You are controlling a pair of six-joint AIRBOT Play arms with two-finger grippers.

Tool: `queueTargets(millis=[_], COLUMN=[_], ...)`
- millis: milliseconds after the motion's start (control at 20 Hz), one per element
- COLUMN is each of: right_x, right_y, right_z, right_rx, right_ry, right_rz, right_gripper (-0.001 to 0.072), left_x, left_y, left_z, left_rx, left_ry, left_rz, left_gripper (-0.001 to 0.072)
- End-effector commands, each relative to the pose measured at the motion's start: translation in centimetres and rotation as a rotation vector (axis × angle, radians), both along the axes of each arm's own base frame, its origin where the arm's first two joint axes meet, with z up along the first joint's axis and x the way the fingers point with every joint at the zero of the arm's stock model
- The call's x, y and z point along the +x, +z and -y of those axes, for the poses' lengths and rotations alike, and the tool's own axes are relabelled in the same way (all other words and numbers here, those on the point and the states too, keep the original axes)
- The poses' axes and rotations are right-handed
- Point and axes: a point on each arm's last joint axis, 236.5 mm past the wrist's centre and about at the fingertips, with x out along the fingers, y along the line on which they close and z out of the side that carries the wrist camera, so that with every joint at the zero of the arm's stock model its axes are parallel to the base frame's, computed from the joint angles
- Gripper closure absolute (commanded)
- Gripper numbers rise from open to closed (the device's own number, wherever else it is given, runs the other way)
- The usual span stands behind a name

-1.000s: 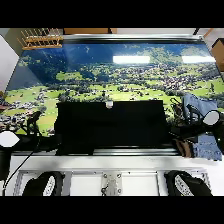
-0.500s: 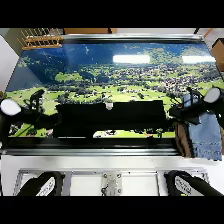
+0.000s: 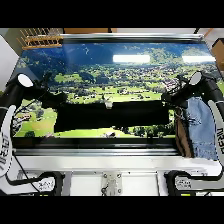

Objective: Fold the clothes and pants, and hang the long-sleeved shirts on hangers.

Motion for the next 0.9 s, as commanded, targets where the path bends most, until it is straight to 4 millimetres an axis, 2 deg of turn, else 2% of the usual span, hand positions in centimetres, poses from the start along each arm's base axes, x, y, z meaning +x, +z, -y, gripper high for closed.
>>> queueTargets(millis=[0,50,100,150,250,350,400,500,550,600,650,750,850], right_x=[2.7,3.5,4.4,5.6,6.9,6.3,5.4,2.8,1.5,0.2,-1.0,-2.1,-2.2], right_y=[-0.3,-0.1,0.2,0.9,3.0,3.9,3.7,1.6,0.2,-1.4,-2.8,-5.1,-6.8], right_z=[0.0,-0.3,-0.8,-1.5,-2.3,-0.6,0.7,3.1,3.9,4.6,4.9,4.8,4.3], right_rx=[0.006,0.02,0.044,0.082,0.153,0.156,0.154,0.17,0.183,0.194,0.211,0.268,0.312], right_ry=[-0.042,-0.053,-0.068,-0.071,-0.012,0.044,0.056,0.049,0.04,0.027,0.018,-0.016,-0.05], right_rz=[0.078,0.11,0.148,0.2,0.297,0.321,0.304,0.228,0.198,0.166,0.144,0.138,0.14], right_gripper=[0.0683,0.0566,0.0254,0.0,-0.0002,-0.0002,-0.0002,-0.0002,-0.0002,-0.0002,-0.0002,-0.0003,-0.0002], left_x=[2.4,2.8,3.4,4.0,5.5,5.9,5.6,4.1,3.3,2.3,1.5,0.1,-1.1], left_y=[-1.1,-1.3,-1.2,-0.8,1.5,4.0,4.7,5.2,4.8,4.3,3.7,2.5,1.5], left_z=[-0.1,-0.1,-0.2,-0.3,-0.3,-0.2,-0.1,0.9,1.6,2.6,3.7,5.9,8.1], left_rx=[-0.009,-0.008,-0.006,-0.006,-0.028,-0.041,-0.039,-0.038,-0.039,-0.04,-0.04,-0.047,-0.056], left_ry=[0.003,0.005,0.01,0.029,0.055,0.064,0.067,0.064,0.067,0.058,0.049,0.047,0.028], left_rz=[-0.009,-0.007,0.007,0.026,0.094,0.158,0.179,0.207,0.212,0.22,0.229,0.234,0.225], left_gripper=[0.0699,0.0563,0.0208,0.0152,0.0162,0.0163,0.0163,0.0165,0.0251,0.0588,0.07,0.07,0.07])
